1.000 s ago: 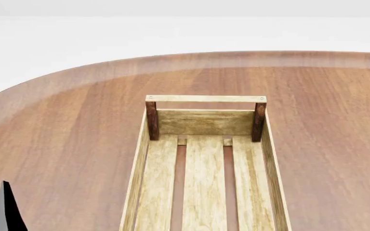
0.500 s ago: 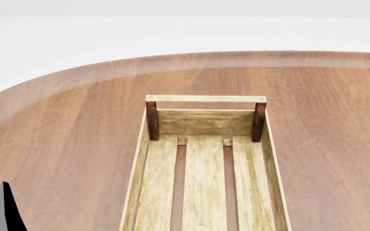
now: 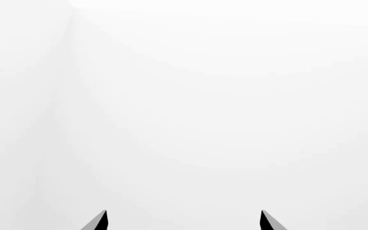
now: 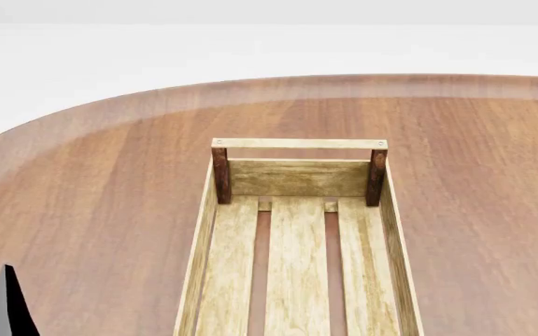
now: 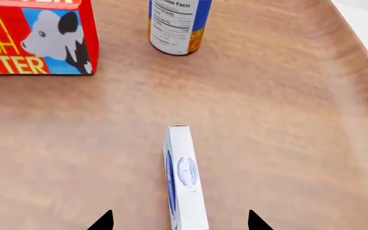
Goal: Pick up the cream cheese and put it in the tray.
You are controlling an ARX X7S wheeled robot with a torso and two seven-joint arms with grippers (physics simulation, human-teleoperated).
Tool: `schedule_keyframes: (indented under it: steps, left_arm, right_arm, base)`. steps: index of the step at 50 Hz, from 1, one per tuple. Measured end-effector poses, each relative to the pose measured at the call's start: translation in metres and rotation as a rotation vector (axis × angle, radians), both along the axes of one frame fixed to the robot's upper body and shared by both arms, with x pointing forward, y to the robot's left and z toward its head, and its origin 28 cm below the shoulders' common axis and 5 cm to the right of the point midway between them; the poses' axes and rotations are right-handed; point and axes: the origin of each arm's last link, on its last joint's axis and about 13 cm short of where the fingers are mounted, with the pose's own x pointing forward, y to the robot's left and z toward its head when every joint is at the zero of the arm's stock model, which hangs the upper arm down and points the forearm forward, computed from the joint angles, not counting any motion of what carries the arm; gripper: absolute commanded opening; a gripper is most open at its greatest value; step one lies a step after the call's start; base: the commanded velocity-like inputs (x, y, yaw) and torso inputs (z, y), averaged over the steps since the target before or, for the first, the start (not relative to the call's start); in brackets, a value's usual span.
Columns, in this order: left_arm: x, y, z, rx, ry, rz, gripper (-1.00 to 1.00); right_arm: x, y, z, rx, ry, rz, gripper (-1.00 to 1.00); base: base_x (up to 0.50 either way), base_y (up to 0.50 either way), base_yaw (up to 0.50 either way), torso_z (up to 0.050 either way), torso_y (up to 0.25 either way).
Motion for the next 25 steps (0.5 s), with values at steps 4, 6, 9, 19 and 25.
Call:
schedule_keyframes:
  steps: [4, 6, 9, 19, 25]
  left_arm:
    - [0.0, -0.0001, -0.0001, 0.0, 0.0, -0.001, 1.0]
    - [0.0, -0.0001, -0.0001, 0.0, 0.0, -0.001, 1.0]
    - [0.0, -0.0002, 0.0, 0.001, 0.0, -0.001, 1.0]
    - [0.0002, -0.0012, 0.0006, 0.004, -0.001, -0.003, 1.0]
    - [0.0002, -0.0014, 0.0009, 0.005, -0.001, -0.003, 1.0]
  right_arm:
    - [0.0001, -0.0004, -0.0009, 0.003, 0.001, -0.001, 1.0]
    - [0.0002, -0.0006, -0.0015, 0.004, 0.001, -0.001, 1.0]
    - [0.0005, -0.0007, -0.0023, 0.006, 0.002, -0.001, 1.0]
    - [0.0007, -0.0022, -0.0049, 0.014, -0.002, -0.002, 1.0]
    - [0.0002, -0.0037, -0.0064, 0.019, -0.004, -0.007, 1.0]
  base:
    - [0.0, 0.0, 0.0, 0.0, 0.0]
    - [0.0, 0.0, 0.0, 0.0, 0.0]
    - [0.0, 0.0, 0.0, 0.0, 0.0]
    - [0.0, 0.0, 0.0, 0.0, 0.0]
    - [0.0, 0.0, 0.0, 0.0, 0.0]
